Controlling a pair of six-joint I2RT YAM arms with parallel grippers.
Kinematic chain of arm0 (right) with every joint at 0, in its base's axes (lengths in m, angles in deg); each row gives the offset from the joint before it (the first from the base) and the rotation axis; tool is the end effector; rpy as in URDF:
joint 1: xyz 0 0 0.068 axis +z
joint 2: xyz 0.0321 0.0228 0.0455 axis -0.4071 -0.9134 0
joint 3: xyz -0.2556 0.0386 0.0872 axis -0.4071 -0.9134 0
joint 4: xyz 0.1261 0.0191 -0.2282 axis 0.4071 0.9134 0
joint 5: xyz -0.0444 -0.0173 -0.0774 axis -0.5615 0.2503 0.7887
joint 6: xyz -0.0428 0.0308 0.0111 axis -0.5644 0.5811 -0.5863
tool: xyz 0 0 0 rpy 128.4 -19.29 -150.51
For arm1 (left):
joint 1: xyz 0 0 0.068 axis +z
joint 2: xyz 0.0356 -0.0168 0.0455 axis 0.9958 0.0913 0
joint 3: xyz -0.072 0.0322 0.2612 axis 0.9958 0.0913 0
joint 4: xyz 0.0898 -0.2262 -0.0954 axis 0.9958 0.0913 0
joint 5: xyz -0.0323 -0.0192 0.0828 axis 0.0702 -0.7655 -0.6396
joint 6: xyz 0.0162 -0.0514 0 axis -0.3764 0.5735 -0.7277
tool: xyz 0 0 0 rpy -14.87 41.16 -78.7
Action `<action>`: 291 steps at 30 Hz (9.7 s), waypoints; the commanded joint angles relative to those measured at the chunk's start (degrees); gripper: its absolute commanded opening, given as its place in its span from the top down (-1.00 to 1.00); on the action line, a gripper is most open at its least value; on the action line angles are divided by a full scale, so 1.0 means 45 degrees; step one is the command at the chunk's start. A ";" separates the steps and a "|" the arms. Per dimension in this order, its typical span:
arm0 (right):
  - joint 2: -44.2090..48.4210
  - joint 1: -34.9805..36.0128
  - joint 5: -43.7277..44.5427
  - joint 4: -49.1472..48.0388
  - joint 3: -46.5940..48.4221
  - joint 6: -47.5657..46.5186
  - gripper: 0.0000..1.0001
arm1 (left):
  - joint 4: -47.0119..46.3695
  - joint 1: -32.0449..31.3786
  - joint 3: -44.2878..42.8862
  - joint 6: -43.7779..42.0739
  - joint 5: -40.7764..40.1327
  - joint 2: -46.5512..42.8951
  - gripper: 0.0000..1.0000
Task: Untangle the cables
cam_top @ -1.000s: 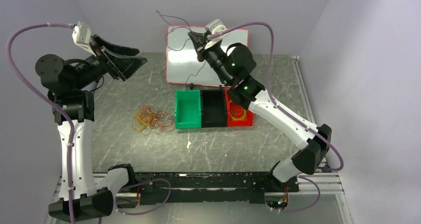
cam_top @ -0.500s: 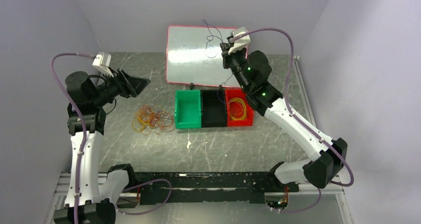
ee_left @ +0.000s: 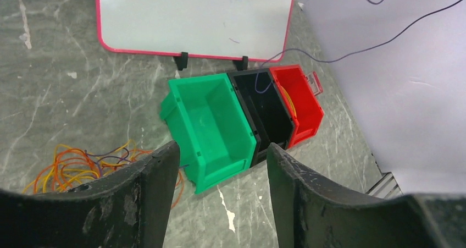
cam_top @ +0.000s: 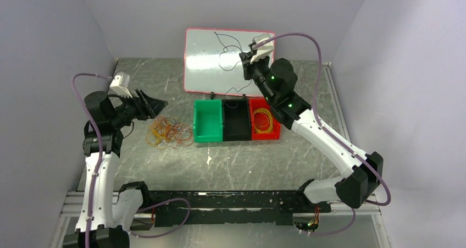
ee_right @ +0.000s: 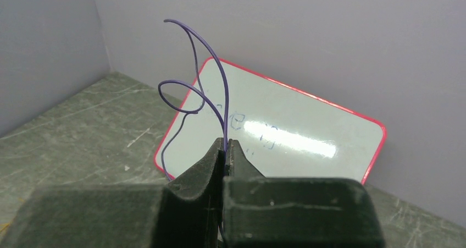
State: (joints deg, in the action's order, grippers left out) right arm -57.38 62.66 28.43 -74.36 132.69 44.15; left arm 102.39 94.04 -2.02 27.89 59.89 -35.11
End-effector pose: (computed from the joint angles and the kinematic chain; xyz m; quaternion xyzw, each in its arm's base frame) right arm 0.2503 0.1915 0.4308 -0.1970 0.6294 0.1338 0.7397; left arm 0.1806 0.0058 0.3437 -0.0019 0.7731 -0.3448 0.5324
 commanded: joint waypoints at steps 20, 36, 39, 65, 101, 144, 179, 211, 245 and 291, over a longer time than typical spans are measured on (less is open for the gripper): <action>-0.1598 0.1432 -0.1331 -0.0562 0.2229 0.1302 1.00 | 0.1015 -0.0011 0.1353 -0.1205 -0.2554 -0.1196 -0.20; -0.3534 0.1651 -0.0546 -0.2738 -0.1203 0.1593 1.00 | 0.0815 -0.0015 0.1710 -0.1151 -0.2763 -0.1686 -0.21; -0.3847 0.1662 -0.0601 -0.2836 -0.1465 0.1771 1.00 | 0.0769 -0.0011 0.1752 -0.1139 -0.2728 -0.1679 -0.22; -0.4276 0.2333 -0.0656 -0.2571 -0.0365 0.4739 1.00 | 0.0549 -0.0011 0.1950 -0.1125 -0.2546 -0.1664 -0.20; -0.3710 0.3438 0.4555 -0.0942 -0.4152 0.4790 1.00 | 0.0462 -0.0041 0.2043 -0.1134 -0.2527 -0.1813 -0.21; -0.6430 0.3630 0.1731 0.5741 0.0813 0.3867 1.00 | 0.0467 -0.0058 0.2068 -0.1140 -0.2555 -0.1796 -0.20; -0.9640 0.2375 0.0337 0.2115 0.2204 0.2954 0.59 | 0.0393 -0.0050 0.2090 -0.1123 -0.2527 -0.1813 -0.21; -0.5103 0.2402 -0.2727 0.5540 0.0382 0.1495 -0.30 | 0.0334 -0.0050 0.2105 -0.1123 -0.2458 -0.1738 -0.20; -0.7008 0.2441 -0.3366 0.6040 0.1081 0.1599 0.89 | 0.0344 -0.0050 0.2105 -0.1123 -0.2488 -0.1755 -0.21; -0.6078 0.2393 -0.3067 0.5150 0.1088 0.1334 -0.24 | 0.0395 -0.0053 0.2105 -0.1123 -0.2583 -0.1551 -0.21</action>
State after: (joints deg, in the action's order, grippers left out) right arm -88.30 73.56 14.20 -51.56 138.62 50.86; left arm 105.76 94.02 7.05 23.43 48.35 -42.19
